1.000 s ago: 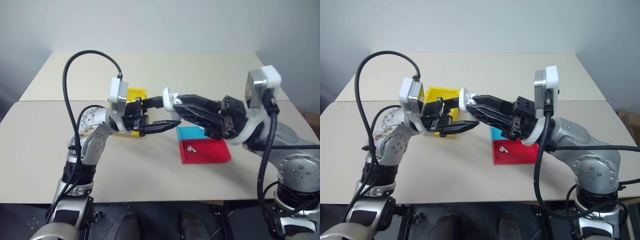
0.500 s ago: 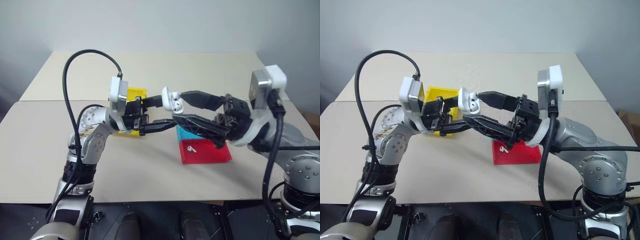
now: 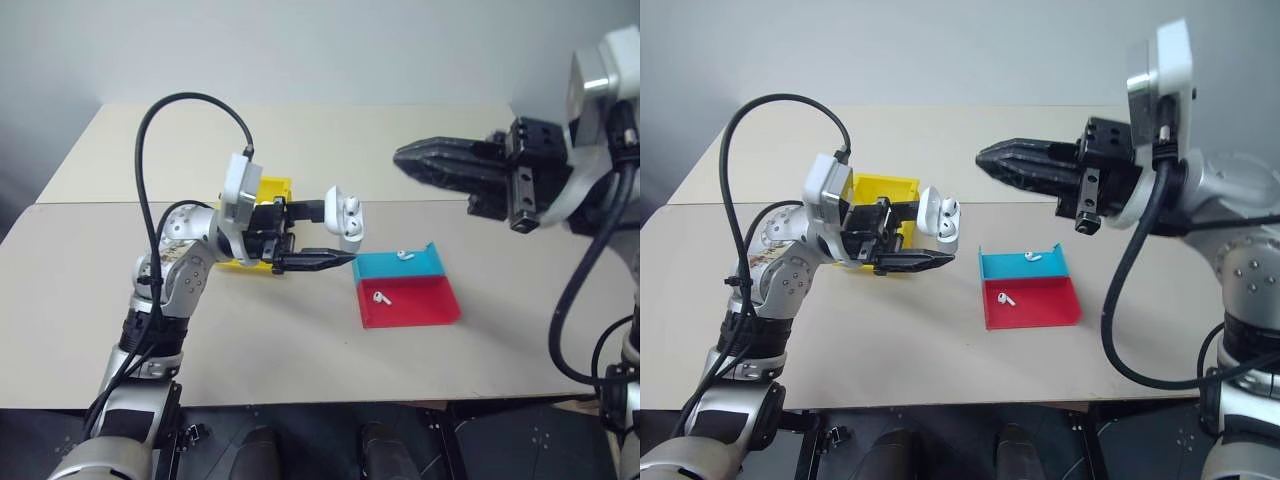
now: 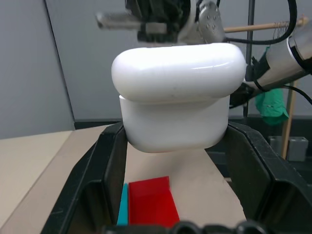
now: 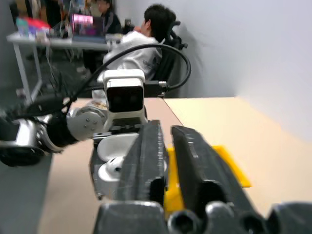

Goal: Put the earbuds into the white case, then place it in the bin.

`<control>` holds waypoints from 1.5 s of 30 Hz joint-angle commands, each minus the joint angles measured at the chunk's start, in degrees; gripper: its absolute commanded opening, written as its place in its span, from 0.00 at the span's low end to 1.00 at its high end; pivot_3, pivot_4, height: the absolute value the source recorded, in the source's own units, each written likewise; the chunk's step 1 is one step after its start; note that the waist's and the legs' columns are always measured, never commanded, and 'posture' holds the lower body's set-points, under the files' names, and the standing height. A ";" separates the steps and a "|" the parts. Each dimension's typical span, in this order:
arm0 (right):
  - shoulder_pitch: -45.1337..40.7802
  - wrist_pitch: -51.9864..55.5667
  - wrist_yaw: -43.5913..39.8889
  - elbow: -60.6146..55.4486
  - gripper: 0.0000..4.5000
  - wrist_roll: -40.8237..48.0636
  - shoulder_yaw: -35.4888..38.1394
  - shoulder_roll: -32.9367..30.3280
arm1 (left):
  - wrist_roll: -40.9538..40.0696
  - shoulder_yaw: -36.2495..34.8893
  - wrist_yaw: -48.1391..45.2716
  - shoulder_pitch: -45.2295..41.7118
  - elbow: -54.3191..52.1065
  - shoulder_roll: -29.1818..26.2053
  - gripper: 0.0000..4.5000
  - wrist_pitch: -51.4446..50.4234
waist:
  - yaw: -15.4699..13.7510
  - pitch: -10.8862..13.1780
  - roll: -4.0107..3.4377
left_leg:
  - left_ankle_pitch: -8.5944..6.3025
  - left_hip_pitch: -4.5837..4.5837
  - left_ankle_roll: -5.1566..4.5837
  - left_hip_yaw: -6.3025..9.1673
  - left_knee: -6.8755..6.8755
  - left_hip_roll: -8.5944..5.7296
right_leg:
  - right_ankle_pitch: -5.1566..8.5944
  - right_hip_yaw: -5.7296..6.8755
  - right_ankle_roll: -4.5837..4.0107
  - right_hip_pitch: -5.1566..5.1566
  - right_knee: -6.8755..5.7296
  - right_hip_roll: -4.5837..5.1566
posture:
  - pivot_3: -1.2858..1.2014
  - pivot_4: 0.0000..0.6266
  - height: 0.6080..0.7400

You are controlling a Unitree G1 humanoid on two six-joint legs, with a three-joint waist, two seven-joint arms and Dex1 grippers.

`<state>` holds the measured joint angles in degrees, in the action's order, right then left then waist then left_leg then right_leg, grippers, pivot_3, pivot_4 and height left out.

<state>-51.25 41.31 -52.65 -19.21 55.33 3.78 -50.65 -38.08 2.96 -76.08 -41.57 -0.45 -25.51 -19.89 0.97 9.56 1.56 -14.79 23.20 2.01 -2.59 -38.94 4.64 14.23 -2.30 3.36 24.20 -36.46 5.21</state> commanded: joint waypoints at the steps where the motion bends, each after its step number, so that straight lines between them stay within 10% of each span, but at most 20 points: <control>1: -8.47 -5.02 -8.55 3.82 0.01 -10.33 -7.50 -0.31 | 0.51 0.31 -0.68 -1.94 -0.20 0.61 0.60 0.75 | -0.05 0.00 -0.01 | 0.00 0.01 0.00 0.02 -0.01 0.00 | 0.00 0.02 0.00 -0.01 0.01 0.00 | 0.52 0.24 1.00; 18: -19.63 -17.92 -26.51 11.19 0.01 -29.29 -17.93 8.38 | 0.94 -0.57 1.56 -0.62 -2.21 1.75 0.60 0.84 | -0.42 0.00 -0.01 | 0.00 0.08 0.00 0.02 -0.07 0.00 | -0.01 0.09 0.00 0.02 -0.31 0.03 | 0.52 0.24 1.00; 32: -15.49 -9.33 -18.38 2.96 0.01 -28.03 -11.89 7.72 | 0.96 -0.91 2.33 -0.61 -2.37 2.15 0.60 0.73 | -0.17 0.00 -0.01 | 0.00 0.05 0.00 0.02 -0.07 0.00 | -0.01 0.07 0.00 0.02 -0.35 0.03 | 0.52 0.24 1.00; 45: -23.86 -12.18 -23.79 8.35 0.01 -34.82 -22.44 13.83 | 1.53 -0.31 1.74 -0.97 -1.80 3.06 0.60 1.11 | -0.30 0.00 -0.01 | 0.00 0.06 0.01 0.02 -0.09 0.00 | 0.00 0.08 0.00 0.01 -0.38 0.03 | 0.52 0.24 1.00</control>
<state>-73.85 30.92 -75.21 -10.35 21.67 -19.34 -36.10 -36.07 3.41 -74.48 -41.68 -0.81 -22.55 -19.78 0.67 9.56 1.55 -14.79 23.27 2.02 -2.57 -39.02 4.63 14.22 -2.22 3.36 24.21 -36.83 5.24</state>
